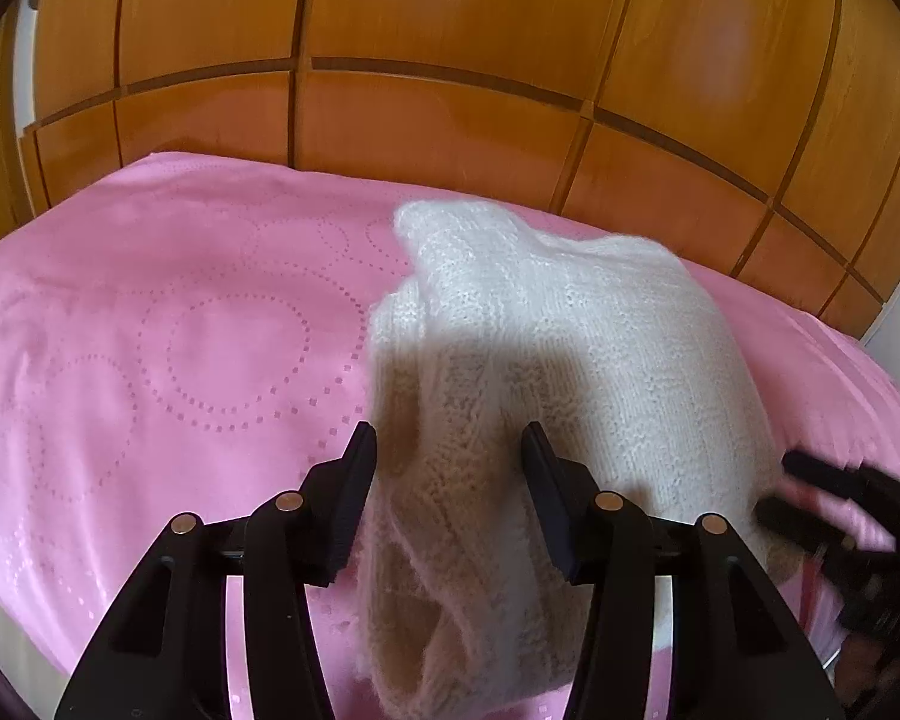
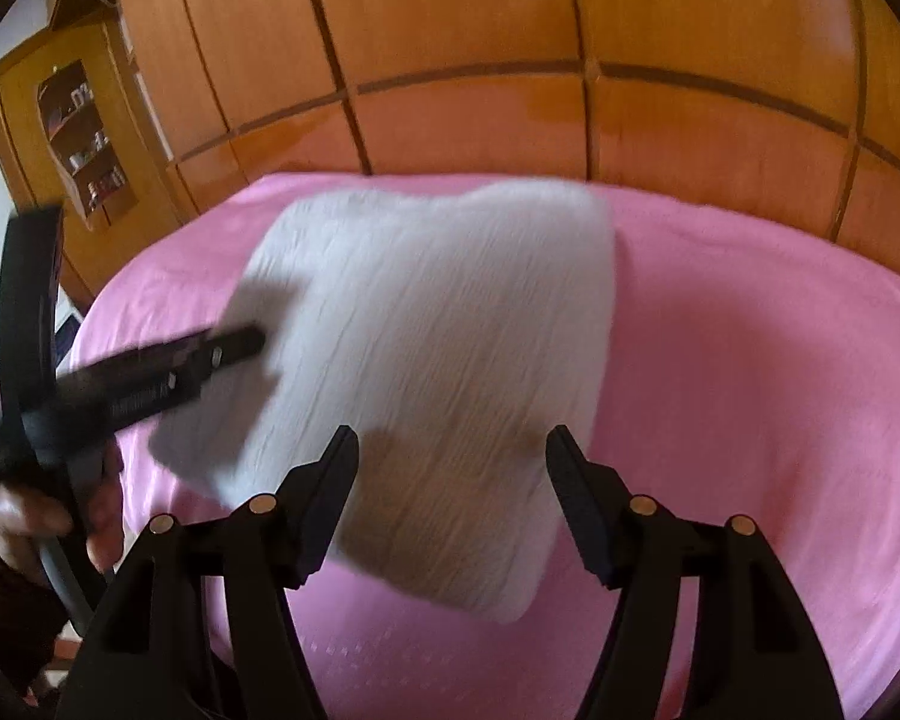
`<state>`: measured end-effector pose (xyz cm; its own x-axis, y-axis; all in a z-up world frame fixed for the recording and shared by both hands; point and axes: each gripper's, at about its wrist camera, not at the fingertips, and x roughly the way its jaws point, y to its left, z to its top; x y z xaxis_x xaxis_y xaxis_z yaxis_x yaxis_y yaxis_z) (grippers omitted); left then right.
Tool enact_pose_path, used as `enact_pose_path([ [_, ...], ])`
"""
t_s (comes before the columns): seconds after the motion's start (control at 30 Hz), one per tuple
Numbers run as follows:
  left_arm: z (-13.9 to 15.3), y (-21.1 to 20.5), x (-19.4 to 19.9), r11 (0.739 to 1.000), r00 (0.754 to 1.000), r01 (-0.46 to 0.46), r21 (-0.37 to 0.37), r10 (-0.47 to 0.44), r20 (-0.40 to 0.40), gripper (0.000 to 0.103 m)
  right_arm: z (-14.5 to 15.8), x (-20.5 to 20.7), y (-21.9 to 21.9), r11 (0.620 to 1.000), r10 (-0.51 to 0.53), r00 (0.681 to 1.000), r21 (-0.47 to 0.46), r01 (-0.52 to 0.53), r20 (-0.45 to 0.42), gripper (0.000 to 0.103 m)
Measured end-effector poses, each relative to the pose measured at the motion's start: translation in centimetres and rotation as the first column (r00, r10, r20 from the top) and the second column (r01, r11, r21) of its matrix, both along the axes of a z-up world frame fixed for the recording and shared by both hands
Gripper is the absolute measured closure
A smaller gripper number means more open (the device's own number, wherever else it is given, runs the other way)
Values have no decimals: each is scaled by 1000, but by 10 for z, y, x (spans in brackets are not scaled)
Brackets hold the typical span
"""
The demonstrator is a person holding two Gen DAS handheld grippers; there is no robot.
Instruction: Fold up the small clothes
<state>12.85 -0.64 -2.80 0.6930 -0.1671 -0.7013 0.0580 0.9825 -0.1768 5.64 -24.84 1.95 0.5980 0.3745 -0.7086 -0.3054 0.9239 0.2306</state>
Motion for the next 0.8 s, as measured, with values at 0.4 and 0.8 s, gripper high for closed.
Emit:
enact_pose_path([
  [0.4, -1, 8, 1, 1000, 1000, -1, 0, 1, -2, 54, 26, 74, 3, 1000, -14, 1000, 27, 14, 2, 37],
  [0.8, -23, 21, 14, 1000, 999, -1, 4, 1, -37, 43, -7, 148, 53, 981, 64, 990, -173, -85, -125, 22],
])
